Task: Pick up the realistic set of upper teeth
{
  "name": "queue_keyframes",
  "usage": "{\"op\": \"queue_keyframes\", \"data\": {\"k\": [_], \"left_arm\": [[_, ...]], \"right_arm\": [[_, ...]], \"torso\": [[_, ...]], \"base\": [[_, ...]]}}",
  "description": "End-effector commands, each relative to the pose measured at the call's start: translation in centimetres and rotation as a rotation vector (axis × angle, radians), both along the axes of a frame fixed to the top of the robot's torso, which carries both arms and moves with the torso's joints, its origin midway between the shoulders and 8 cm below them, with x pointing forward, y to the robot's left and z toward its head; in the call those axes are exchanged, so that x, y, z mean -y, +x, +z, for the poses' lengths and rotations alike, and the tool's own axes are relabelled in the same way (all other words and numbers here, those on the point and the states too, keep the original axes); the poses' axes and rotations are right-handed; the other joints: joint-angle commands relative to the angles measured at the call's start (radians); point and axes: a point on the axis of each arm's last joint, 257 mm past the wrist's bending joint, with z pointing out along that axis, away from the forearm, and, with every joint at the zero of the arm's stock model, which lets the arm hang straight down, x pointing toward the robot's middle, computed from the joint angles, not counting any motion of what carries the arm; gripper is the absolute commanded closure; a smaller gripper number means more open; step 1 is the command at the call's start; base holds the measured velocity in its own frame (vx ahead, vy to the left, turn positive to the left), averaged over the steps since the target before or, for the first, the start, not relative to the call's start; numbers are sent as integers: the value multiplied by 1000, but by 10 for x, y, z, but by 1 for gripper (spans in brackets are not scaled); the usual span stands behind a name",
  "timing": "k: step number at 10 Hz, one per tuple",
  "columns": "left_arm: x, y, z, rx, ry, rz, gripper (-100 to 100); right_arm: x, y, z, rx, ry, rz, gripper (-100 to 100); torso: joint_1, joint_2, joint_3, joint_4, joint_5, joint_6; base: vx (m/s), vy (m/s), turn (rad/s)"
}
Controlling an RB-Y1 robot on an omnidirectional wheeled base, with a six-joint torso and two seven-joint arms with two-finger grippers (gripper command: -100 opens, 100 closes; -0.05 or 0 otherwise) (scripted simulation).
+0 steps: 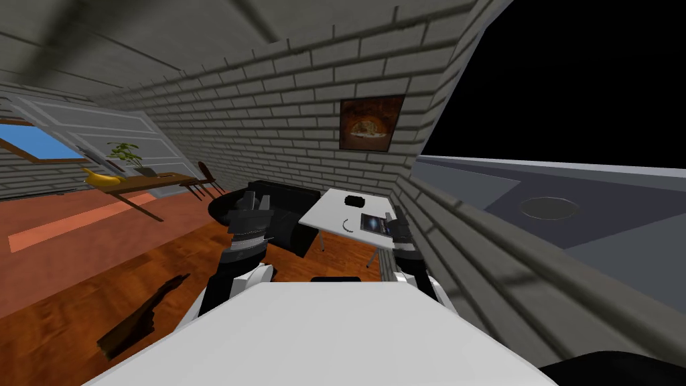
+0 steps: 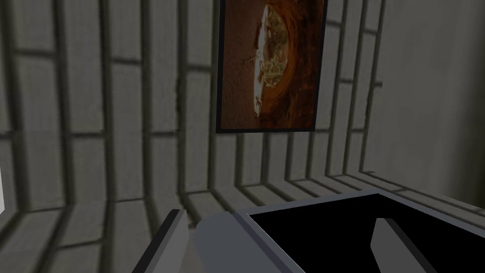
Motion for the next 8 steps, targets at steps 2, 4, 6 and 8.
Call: {"op": "queue_keyframes", "data": {"k": [2, 4, 6, 8], "left_arm": [[0, 0, 0, 0, 0, 0, 0], [0, 0, 0, 0, 0, 0, 0], [0, 0, 0, 0, 0, 0, 0], [0, 0, 0, 0, 0, 0, 0]], "right_arm": [[-6, 0, -22, -53, -69, 27, -100], [-10, -3, -39, -96, -119, 47, -100], [-13, -6, -57, -142, -172, 69, -100], [-16, -11, -78, -193, -228, 93, -100]], "torso": [[1, 1, 0, 0, 0, 0], [2, 0, 0, 0, 0, 0], [0, 1, 1, 0, 0, 0], [1, 0, 0, 0, 0, 0]], "base": [[-22, 98, 38], [-8, 94, 29], [-24, 81, 36], [-16, 96, 38]]}}
